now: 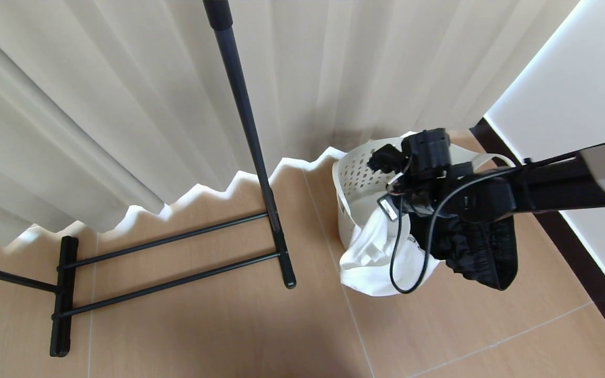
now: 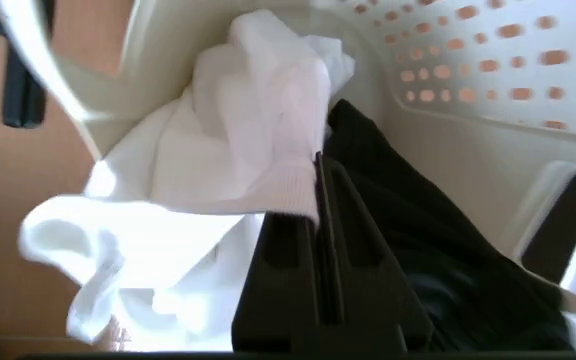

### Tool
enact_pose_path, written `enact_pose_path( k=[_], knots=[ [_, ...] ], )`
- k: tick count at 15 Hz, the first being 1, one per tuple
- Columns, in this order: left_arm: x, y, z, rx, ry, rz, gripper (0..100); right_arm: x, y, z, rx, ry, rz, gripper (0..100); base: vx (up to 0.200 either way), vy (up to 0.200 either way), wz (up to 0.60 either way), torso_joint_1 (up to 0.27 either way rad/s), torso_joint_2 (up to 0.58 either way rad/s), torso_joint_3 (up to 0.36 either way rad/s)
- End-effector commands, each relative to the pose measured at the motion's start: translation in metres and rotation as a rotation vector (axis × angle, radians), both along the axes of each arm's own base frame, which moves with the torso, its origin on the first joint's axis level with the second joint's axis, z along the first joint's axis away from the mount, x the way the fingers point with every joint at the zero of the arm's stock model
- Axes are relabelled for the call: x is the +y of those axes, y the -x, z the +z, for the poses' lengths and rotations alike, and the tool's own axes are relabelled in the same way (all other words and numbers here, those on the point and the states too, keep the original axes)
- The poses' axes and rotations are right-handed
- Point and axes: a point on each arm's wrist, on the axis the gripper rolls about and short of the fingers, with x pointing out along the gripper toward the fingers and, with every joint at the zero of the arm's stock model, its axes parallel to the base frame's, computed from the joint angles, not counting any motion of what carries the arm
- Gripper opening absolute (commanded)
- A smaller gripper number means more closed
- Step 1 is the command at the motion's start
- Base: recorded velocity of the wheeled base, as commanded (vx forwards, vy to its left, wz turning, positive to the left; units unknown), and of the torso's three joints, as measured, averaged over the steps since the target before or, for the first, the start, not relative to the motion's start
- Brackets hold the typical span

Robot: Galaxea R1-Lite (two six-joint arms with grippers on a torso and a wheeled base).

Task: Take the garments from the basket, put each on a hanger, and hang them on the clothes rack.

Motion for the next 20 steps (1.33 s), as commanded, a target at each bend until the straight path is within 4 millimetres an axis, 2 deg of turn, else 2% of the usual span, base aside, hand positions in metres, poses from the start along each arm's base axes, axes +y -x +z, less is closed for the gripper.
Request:
enact_pose_path(
  k=[1, 2, 4, 5, 7, 9, 13, 20],
  knots=[
    [0.0, 0.0, 0.0, 0.0, 0.0, 0.0, 100, -0.033, 0.129, 0.083, -0.191, -0.121, 0.102, 0, 0.0, 0.0, 0.0, 0.0, 0.0, 0.0],
    [0.0, 0.0, 0.0, 0.0, 0.0, 0.0, 100, -0.041, 0.17, 0.094, -0.228, -0.184, 0.154, 0, 0.0, 0.0, 0.0, 0.0, 0.0, 0.0],
    [0.0, 0.0, 0.0, 0.0, 0.0, 0.0, 100, -0.048, 0.216, 0.114, -0.292, -0.317, 0.226, 0, 0.0, 0.0, 0.0, 0.0, 0.0, 0.0],
    [0.0, 0.0, 0.0, 0.0, -0.001, 0.0, 100, -0.056, 0.246, 0.13, -0.336, -0.426, 0.285, 0, 0.0, 0.0, 0.0, 0.0, 0.0, 0.0],
    [0.0, 0.0, 0.0, 0.0, 0.0, 0.0, 100, -0.065, 0.262, 0.133, -0.351, -0.476, 0.354, 0, 0.0, 0.0, 0.0, 0.0, 0.0, 0.0],
    [0.0, 0.0, 0.0, 0.0, -0.001, 0.0, 100, -0.067, 0.266, 0.115, -0.297, -0.475, 0.361, 0, 0.0, 0.0, 0.0, 0.0, 0.0, 0.0],
    [0.0, 0.0, 0.0, 0.001, -0.004, -0.004, 100, -0.057, 0.255, 0.1, -0.243, -0.465, 0.387, 0, 0.0, 0.0, 0.0, 0.0, 0.0, 0.0],
    [0.0, 0.0, 0.0, 0.003, -0.003, -0.015, 100, -0.054, 0.245, 0.098, -0.258, -0.471, 0.365, 0, 0.0, 0.0, 0.0, 0.002, 0.0, 0.111]
  ],
)
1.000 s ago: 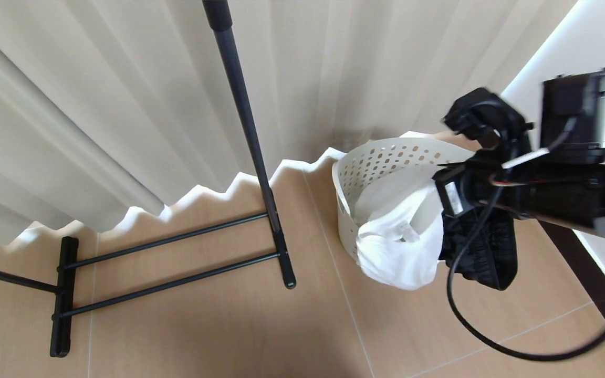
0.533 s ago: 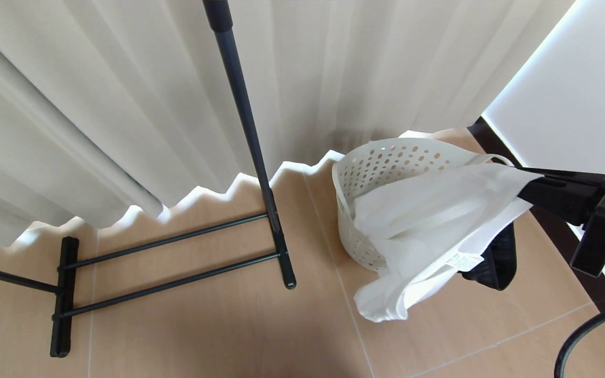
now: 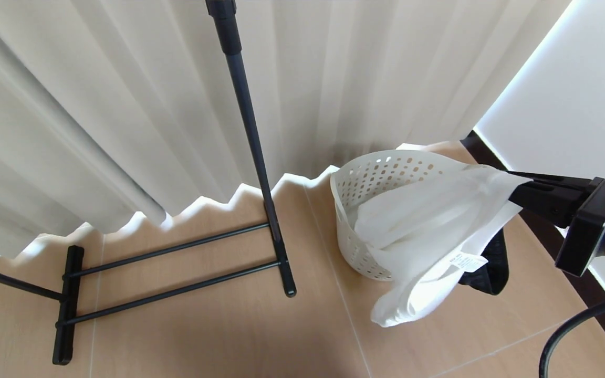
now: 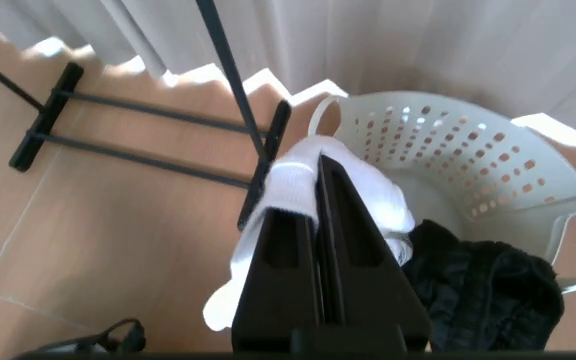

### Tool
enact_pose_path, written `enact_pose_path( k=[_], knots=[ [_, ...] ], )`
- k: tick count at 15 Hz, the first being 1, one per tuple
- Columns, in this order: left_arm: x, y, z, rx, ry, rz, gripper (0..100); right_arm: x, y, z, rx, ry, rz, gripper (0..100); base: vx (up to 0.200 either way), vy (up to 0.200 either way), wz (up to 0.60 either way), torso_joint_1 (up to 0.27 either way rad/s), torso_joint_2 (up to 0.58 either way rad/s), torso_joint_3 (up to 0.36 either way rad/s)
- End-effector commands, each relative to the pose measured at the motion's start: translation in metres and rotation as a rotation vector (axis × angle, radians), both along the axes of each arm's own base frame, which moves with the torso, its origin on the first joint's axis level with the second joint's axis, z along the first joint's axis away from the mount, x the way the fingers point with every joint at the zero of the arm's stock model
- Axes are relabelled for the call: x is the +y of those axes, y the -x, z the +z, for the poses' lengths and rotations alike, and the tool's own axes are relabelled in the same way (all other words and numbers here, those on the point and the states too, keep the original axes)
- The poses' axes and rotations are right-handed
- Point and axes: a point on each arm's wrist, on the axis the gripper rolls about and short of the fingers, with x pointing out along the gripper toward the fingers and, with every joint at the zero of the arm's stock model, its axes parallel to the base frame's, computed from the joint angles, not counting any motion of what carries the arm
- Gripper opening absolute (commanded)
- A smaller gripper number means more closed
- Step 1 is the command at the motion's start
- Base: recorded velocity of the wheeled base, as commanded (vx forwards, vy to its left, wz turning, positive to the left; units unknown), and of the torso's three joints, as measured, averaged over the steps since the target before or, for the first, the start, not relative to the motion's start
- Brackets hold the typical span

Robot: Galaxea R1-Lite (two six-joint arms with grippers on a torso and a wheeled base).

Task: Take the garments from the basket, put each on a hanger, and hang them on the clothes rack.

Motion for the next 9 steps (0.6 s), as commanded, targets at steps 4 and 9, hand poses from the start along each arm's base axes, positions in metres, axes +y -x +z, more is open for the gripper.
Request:
enact_pose_path(
  k=[4, 9],
  knots=[
    [0.0, 0.0, 0.0, -0.003, 0.001, 0.001, 100, 0.004, -0.012, -0.015, -0.025, 0.008, -0.021, 0, 0.0, 0.0, 0.0, 0.001, 0.0, 0.203],
    [0.0, 0.0, 0.0, -0.003, 0.002, 0.001, 100, 0.001, -0.019, -0.018, -0.018, 0.027, -0.052, 0, 0.0, 0.0, 0.0, 0.018, -0.18, 0.048]
  ],
)
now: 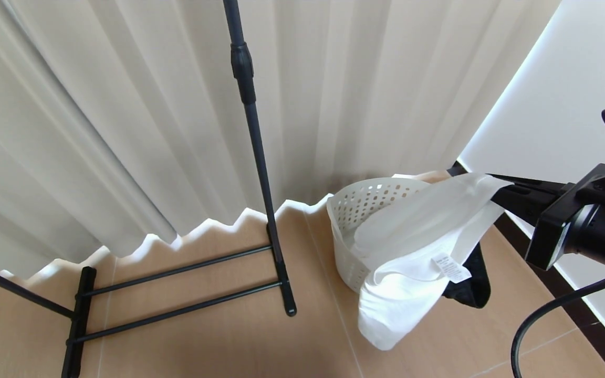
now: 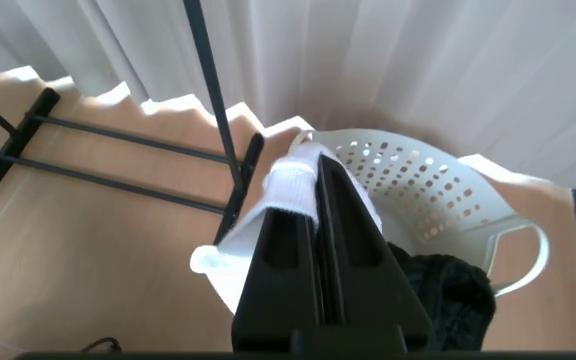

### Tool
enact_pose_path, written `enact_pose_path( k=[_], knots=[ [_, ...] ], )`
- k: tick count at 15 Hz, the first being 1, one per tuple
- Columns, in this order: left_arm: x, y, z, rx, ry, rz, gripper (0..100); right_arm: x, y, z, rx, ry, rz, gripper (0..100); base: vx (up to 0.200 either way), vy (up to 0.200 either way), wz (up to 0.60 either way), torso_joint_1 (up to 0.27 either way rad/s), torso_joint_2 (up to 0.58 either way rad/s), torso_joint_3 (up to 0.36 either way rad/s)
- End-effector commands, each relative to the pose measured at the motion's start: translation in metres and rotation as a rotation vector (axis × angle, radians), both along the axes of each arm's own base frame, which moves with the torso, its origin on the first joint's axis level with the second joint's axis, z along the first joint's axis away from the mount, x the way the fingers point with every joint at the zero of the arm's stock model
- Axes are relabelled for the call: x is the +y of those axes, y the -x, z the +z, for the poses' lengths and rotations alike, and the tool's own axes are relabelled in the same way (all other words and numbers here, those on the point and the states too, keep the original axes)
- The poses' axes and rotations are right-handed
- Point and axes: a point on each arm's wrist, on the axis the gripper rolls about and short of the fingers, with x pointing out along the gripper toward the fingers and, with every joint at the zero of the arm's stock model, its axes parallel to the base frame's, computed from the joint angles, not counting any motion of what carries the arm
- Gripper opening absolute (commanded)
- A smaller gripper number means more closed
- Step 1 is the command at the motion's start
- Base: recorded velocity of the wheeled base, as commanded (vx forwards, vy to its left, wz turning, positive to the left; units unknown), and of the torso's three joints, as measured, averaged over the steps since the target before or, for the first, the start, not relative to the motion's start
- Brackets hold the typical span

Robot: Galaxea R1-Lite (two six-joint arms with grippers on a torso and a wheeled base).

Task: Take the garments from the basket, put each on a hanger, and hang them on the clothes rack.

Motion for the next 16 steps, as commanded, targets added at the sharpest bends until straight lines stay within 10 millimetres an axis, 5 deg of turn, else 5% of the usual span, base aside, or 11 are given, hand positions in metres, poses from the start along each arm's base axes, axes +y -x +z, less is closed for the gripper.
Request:
enact_pose_path(
  k=[1, 16],
  knots=[
    [0.0, -0.0001, -0.0001, 0.0, 0.0, 0.001, 100, 0.0003, -0.0013, -0.0014, 0.006, 0.005, -0.003, 0, 0.0, 0.0, 0.0, 0.071, -0.42, -0.144],
    [0.0001, 0.0, -0.0001, -0.001, 0.002, 0.004, 100, -0.0004, -0.0013, -0.0016, 0.006, 0.005, -0.006, 0, 0.0, 0.0, 0.0, 0.148, -0.47, -0.128]
  ],
)
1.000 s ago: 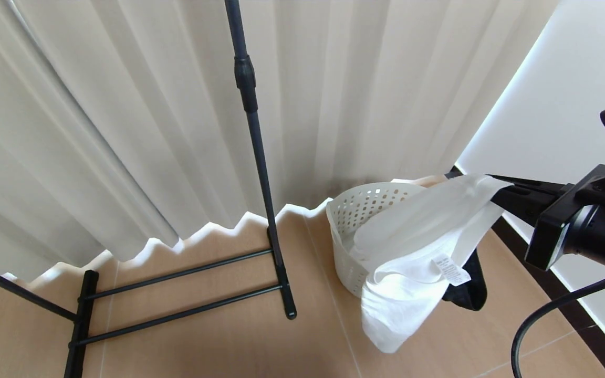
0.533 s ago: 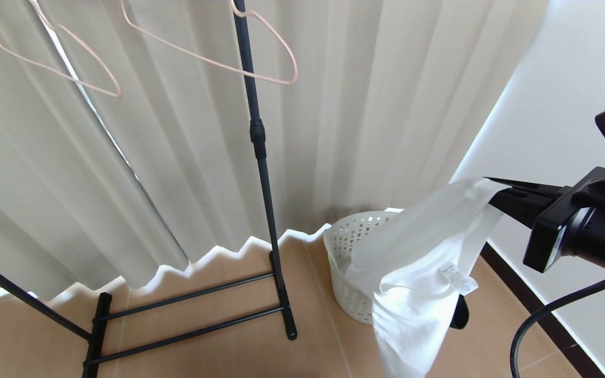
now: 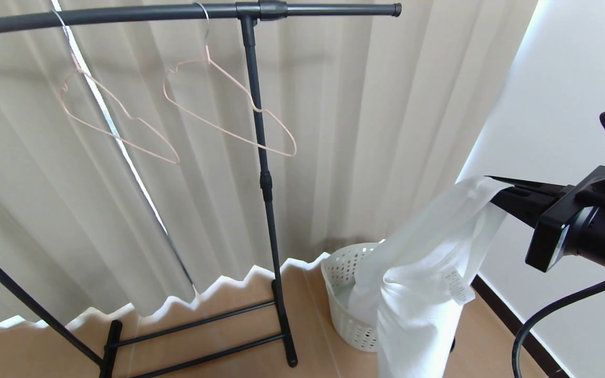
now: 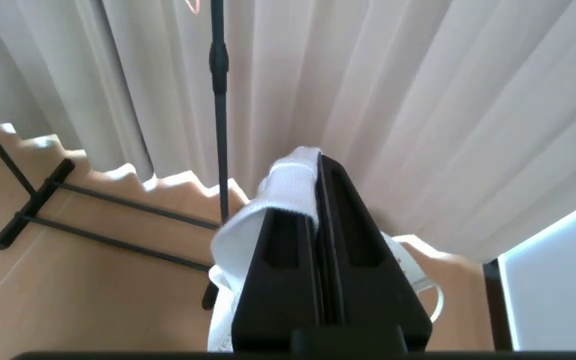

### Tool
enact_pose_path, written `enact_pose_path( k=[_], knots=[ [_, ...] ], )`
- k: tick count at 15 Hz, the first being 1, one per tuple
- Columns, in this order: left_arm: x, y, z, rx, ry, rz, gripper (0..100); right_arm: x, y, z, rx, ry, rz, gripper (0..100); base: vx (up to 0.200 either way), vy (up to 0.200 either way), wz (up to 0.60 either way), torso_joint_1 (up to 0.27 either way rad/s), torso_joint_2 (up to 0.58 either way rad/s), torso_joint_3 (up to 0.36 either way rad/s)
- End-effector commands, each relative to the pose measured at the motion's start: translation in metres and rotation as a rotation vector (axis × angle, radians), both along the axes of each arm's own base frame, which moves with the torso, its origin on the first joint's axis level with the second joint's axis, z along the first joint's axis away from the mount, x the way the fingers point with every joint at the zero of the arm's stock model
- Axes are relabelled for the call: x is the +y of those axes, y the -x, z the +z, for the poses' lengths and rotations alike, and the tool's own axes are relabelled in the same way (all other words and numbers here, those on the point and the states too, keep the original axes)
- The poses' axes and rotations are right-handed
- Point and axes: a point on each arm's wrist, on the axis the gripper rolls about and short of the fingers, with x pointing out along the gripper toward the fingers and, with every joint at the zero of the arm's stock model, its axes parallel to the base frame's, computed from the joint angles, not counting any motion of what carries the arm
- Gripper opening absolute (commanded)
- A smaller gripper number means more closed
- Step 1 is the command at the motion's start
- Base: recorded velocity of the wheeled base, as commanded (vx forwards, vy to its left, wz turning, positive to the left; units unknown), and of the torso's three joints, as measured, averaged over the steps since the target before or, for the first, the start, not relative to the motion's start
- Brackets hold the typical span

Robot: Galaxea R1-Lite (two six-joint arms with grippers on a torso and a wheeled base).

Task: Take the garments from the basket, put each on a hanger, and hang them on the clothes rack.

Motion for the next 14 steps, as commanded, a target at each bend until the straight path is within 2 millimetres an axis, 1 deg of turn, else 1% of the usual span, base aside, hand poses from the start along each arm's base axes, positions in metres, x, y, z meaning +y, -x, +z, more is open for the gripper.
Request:
enact_pose_path(
  k=[1, 6, 11, 14],
  knots=[
    [0.0, 0.0, 0.0, 0.0, 0.001, 0.001, 100, 0.0002, -0.0003, -0.0008, 0.002, 0.003, -0.001, 0, 0.0, 0.0, 0.0, 0.198, -0.52, -0.09],
    [0.0, 0.0, 0.0002, -0.002, 0.001, 0.001, 100, 0.0002, -0.0003, -0.0008, 0.003, 0.001, -0.001, 0, 0.0, 0.0, 0.0, 0.224, -0.54, -0.272],
    [0.0, 0.0, 0.0002, -0.002, 0.001, 0.001, 100, 0.0001, -0.0002, -0.002, 0.005, 0.004, -0.001, 0, 0.0, 0.0, 0.0, 0.258, -0.6, -0.185],
    [0.0001, 0.0, 0.0002, -0.002, 0.001, 0.003, 100, -0.0001, 0.0002, -0.0017, 0.003, 0.003, -0.001, 0, 0.0, 0.0, 0.0, 0.201, -0.45, -0.209]
  ],
)
